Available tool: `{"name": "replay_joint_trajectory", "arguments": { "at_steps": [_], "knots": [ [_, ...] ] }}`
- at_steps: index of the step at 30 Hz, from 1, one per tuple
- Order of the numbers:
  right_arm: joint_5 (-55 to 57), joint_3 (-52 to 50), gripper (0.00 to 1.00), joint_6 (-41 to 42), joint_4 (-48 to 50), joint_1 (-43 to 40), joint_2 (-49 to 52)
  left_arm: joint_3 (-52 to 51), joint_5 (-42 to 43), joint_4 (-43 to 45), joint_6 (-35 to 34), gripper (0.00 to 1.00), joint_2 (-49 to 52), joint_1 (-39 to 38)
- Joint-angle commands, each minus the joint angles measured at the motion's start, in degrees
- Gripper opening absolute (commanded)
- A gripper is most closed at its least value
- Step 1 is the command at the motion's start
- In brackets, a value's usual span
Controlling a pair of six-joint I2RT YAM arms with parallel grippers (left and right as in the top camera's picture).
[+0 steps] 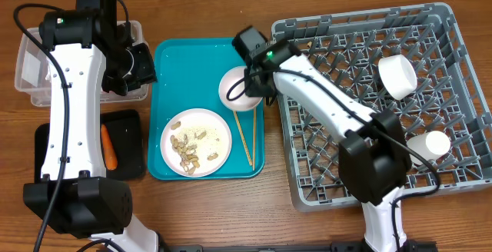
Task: Sort waste into correct bins and load items into the dishwasher
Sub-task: 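Carry the pink bowl with the right gripper to the rack's back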
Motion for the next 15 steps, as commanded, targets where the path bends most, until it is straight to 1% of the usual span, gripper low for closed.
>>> {"name": "replay_joint_trajectory", "arguments": {
  "at_steps": [1,4,5,6,7,9,10,12,13,15],
  "knots": [
    [13.46,4.63,0.04,-0.35,-1.6,-2.47,-11.02,0.63,-0.63,0.15,0.63,0.4,-0.33,0.02],
    [20.02,4.61,0.04,-5.57,-2.97,-4.04,-13.88,0.63,-0.63,0.42,0.68,0.4,-0.33,0.02],
    [23.32,4.61,0.04,-6.14,-3.87,-4.68,-14.25,0.63,-0.63,0.5,0.66,0.4,-0.33,0.02],
    [27.65,4.61,0.04,-6.08,-5.03,-5.38,-14.25,0.63,-0.63,0.55,0.68,0.4,-0.33,0.02],
    [34.91,4.24,0.04,-5.42,-6.47,-6.58,-14.25,0.63,-0.63,0.55,0.66,0.4,-0.33,0.02],
    [45.13,2.58,0.04,-0.92,-7.3,-8.41,-14.25,0.63,-0.61,0.55,0.66,0.39,-0.33,0.02],
    [52.59,0.61,0.04,4.37,-7.96,-9.92,-14.25,0.63,-0.61,0.55,0.66,0.4,-0.33,0.02],
    [60.39,-3.8,0.04,11.06,-8.52,-12.07,-14.25,0.63,-0.57,0.52,0.66,0.4,-0.33,0.02],
    [62.99,-6.54,0.04,13.42,-8.33,-13.0,-14.25,0.63,-0.59,0.52,0.66,0.39,-0.33,0.02],
    [66.82,-11.52,0.04,14.01,-5.46,-14.75,-14.23,0.63,-0.57,0.55,0.66,0.39,-0.33,0.02]
  ]
}}
